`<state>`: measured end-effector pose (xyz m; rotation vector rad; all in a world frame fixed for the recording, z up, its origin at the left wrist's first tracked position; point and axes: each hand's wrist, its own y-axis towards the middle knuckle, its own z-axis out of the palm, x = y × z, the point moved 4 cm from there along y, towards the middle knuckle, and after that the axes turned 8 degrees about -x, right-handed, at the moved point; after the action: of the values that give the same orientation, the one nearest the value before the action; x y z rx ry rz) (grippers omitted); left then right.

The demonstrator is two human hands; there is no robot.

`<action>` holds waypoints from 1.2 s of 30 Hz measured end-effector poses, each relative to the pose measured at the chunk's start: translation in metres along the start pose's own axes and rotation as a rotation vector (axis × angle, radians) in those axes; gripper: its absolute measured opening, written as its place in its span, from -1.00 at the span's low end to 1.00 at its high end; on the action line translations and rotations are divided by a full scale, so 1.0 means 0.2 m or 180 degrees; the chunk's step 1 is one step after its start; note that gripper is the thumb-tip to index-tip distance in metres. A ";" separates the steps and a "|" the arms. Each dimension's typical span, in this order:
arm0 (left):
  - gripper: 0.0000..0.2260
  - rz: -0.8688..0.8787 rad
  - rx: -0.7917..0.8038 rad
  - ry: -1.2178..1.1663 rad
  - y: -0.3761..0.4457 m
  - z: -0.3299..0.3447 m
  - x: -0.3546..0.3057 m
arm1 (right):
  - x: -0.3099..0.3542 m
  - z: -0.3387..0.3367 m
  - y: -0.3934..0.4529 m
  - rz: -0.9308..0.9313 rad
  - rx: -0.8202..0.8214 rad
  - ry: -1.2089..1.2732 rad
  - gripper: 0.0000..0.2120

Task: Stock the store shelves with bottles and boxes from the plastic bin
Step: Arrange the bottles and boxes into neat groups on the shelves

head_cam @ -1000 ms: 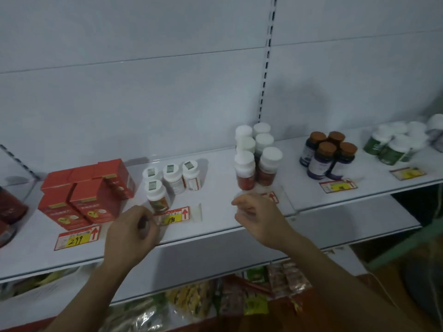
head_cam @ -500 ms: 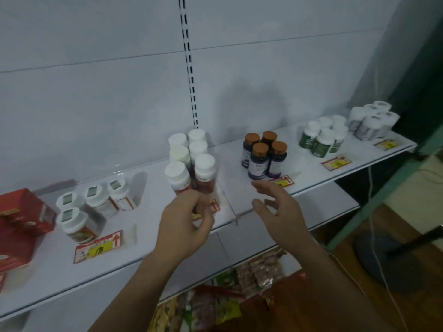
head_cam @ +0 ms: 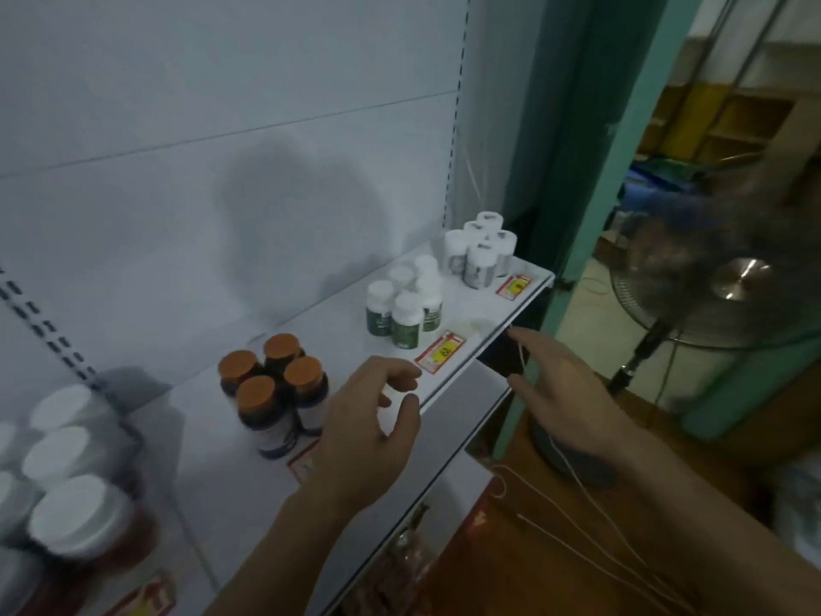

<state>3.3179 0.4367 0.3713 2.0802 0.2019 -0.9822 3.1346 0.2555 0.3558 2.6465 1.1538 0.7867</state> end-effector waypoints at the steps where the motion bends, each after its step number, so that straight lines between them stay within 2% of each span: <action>1: -0.81 -0.0025 0.0006 -0.0067 0.05 0.08 0.00 | -0.07 -0.03 0.05 -0.0009 -0.0004 -0.0067 -0.41; 7: -0.84 -0.0290 -0.0223 -0.0135 0.37 0.58 0.09 | -0.54 -0.08 0.42 -0.0189 -0.0085 0.0166 -0.42; 11: -0.82 -0.0638 -0.0545 -0.0134 0.58 0.90 0.08 | -0.78 -0.14 0.66 -0.0258 -0.0154 0.0656 -0.50; 16: -0.86 -0.0825 -0.0790 0.0056 0.75 1.17 0.07 | -1.01 -0.15 0.90 -0.0238 0.0014 0.1166 -0.57; 19: -0.88 -0.0973 -0.0985 0.0220 0.79 1.23 0.11 | -1.05 -0.10 1.05 -0.0306 0.0279 0.1400 -0.61; 24: -0.90 -0.0933 -0.1217 0.0654 0.90 1.21 0.14 | -0.99 -0.01 1.29 -0.0859 0.0445 0.1655 -0.72; 27: -0.90 -0.0799 -0.1237 0.1002 1.01 1.17 0.15 | -0.94 -0.01 1.41 -0.1217 0.0430 0.1712 -0.76; 31: -0.91 -0.0822 -0.1368 0.1144 1.12 1.12 0.17 | -0.95 -0.04 1.56 -0.1346 0.0385 0.1584 -0.78; 36: -0.91 -0.0856 -0.0953 0.1606 1.25 1.11 0.21 | -0.96 -0.04 1.75 -0.1443 0.0631 0.1421 -0.79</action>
<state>3.3304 0.1024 0.4113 2.0125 0.8525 -0.5139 3.2455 -0.1245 0.4009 2.2515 1.9409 1.2487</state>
